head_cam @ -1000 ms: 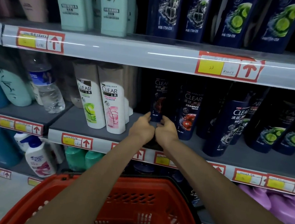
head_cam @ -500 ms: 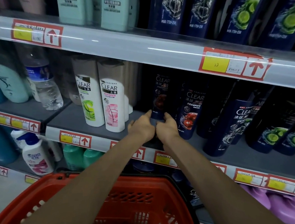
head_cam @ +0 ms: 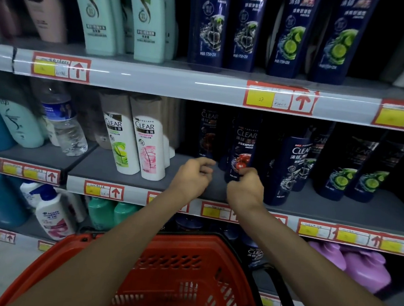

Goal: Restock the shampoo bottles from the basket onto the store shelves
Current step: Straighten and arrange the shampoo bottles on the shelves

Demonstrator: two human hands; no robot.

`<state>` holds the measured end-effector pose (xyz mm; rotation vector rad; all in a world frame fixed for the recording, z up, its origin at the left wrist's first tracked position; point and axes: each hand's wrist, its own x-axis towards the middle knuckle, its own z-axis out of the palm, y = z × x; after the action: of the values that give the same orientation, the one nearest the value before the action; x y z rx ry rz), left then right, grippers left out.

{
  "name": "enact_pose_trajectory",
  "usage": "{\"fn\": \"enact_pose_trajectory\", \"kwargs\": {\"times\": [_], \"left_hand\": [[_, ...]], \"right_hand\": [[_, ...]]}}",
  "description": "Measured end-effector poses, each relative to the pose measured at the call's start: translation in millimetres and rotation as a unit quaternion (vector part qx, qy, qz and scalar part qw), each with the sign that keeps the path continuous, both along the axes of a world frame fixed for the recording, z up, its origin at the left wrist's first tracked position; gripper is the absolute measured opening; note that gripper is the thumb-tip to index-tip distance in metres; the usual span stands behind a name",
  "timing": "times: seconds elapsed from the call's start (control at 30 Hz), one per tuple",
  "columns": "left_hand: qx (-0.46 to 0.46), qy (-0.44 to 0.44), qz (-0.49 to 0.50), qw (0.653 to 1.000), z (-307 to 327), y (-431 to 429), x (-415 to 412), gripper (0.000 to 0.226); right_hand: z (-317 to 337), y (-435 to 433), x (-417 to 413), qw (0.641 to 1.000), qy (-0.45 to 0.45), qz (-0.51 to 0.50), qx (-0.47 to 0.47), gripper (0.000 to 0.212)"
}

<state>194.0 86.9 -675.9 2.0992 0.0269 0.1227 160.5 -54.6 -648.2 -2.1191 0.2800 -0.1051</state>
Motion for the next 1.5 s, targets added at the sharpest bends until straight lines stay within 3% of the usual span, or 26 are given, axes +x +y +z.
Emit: {"fn": "enact_pose_trajectory", "kwargs": {"times": [0.33,0.53,0.83,1.07,1.37,1.5], "left_hand": [[-0.098,0.048,-0.028,0.994,16,-41,-15,0.062],[-0.134,0.045,-0.016,0.99,19,-51,-21,0.072],[-0.12,0.021,0.013,0.992,13,-32,-41,0.074],[-0.12,0.005,0.058,0.991,7,-3,-52,0.074],[-0.151,0.015,0.021,0.988,19,8,-45,0.086],[-0.151,0.015,0.018,0.988,20,11,-35,0.078]], "right_hand": [[3,-6,6,0.998,0.019,0.01,0.052,0.084],[9,-17,3,0.995,-0.009,0.011,0.101,0.065],[-3,-8,-11,0.996,-0.043,0.057,0.046,0.057],[-6,23,-14,0.991,-0.039,0.12,0.046,0.062],[-7,43,1,0.991,-0.001,0.106,0.079,0.064],[-8,45,11,0.992,-0.004,0.102,0.072,0.062]]}}
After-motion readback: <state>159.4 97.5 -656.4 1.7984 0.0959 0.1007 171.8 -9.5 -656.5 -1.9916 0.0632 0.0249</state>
